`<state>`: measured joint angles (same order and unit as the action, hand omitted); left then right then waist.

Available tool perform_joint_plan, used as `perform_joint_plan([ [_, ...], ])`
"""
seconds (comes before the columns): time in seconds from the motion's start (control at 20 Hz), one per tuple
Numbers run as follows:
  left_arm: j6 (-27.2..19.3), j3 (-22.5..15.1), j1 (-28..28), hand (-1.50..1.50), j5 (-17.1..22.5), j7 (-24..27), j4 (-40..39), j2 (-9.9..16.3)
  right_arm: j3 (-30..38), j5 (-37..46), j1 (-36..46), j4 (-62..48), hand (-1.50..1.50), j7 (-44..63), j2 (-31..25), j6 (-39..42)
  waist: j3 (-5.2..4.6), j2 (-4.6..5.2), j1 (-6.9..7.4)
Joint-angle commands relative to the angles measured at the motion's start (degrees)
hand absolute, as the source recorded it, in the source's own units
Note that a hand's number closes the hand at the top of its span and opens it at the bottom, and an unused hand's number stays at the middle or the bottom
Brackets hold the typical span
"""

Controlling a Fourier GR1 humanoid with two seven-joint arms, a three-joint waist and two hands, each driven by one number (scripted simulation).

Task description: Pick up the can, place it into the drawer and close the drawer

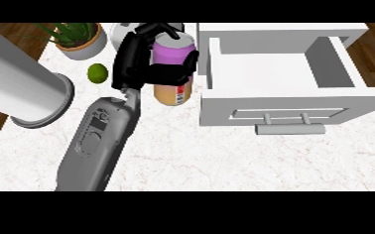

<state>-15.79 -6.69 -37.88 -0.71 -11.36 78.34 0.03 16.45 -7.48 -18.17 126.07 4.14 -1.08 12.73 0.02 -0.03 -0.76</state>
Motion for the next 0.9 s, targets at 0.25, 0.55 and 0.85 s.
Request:
perform_joint_plan([
  [0.25, -9.5, -4.4, -19.5, 1.50, 2.8, -3.9, -10.9, 0.0, 1.1, -2.5, 1.7, -0.4, -1.50, 2.4, -1.2, 1.1, 0.01, 0.15, -0.54],
  [0.55, -13.9, -5.9, -29.5, 1.50, 6.9, -3.4, -21.2, 0.0, 2.4, -2.6, 1.9, -0.2, -1.50, 2.6, -2.1, 1.6, 0.03, 0.23, -1.01],
  [0.85, -13.5, -4.4, -38.5, 1.50, 8.7, -3.2, -31.6, 0.0, -4.9, 3.1, -0.6, -0.2, -1.50, -1.4, 1.0, -2.1, 0.04, 0.37, -1.36],
])
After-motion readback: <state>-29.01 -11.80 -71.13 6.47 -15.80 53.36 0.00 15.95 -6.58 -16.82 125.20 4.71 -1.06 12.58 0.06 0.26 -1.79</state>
